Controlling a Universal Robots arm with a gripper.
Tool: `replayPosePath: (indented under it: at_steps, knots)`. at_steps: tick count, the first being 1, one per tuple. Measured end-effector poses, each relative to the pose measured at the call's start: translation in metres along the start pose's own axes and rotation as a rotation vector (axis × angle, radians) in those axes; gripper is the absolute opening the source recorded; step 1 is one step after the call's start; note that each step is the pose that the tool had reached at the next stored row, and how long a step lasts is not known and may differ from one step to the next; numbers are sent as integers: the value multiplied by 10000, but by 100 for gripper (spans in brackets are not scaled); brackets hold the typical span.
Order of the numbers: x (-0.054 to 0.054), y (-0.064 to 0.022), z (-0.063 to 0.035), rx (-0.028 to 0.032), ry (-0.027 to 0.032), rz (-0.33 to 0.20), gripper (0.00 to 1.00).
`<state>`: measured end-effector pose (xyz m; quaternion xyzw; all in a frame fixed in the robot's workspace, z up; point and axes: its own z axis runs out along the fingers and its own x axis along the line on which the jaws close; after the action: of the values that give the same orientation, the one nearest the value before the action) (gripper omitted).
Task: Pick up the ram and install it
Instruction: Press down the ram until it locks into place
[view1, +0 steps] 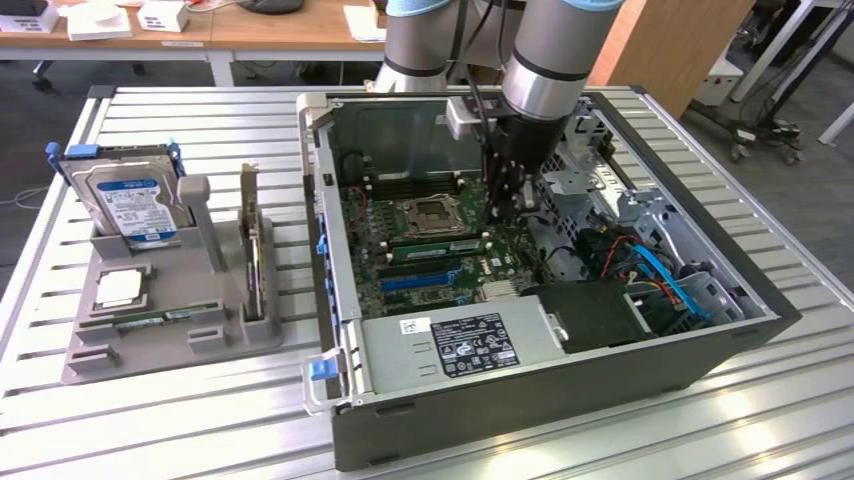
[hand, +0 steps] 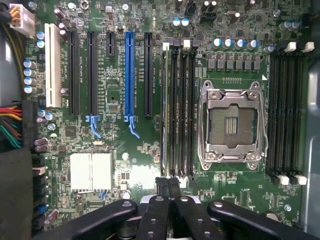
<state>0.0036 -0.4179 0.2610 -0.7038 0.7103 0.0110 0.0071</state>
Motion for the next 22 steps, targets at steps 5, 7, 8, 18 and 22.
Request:
replayPosePath:
  at_steps: [5, 7, 8, 18, 22]
  knots:
    - [0, 2, -3, 0, 0, 0, 9]
    - [0, 43, -3, 6, 1, -1, 9]
    - [0, 76, -2, 14, 0, -1, 9]
    - [3, 370, 14, 26, 0, 22, 9]
    - [3, 477, 16, 26, 0, 45, 9]
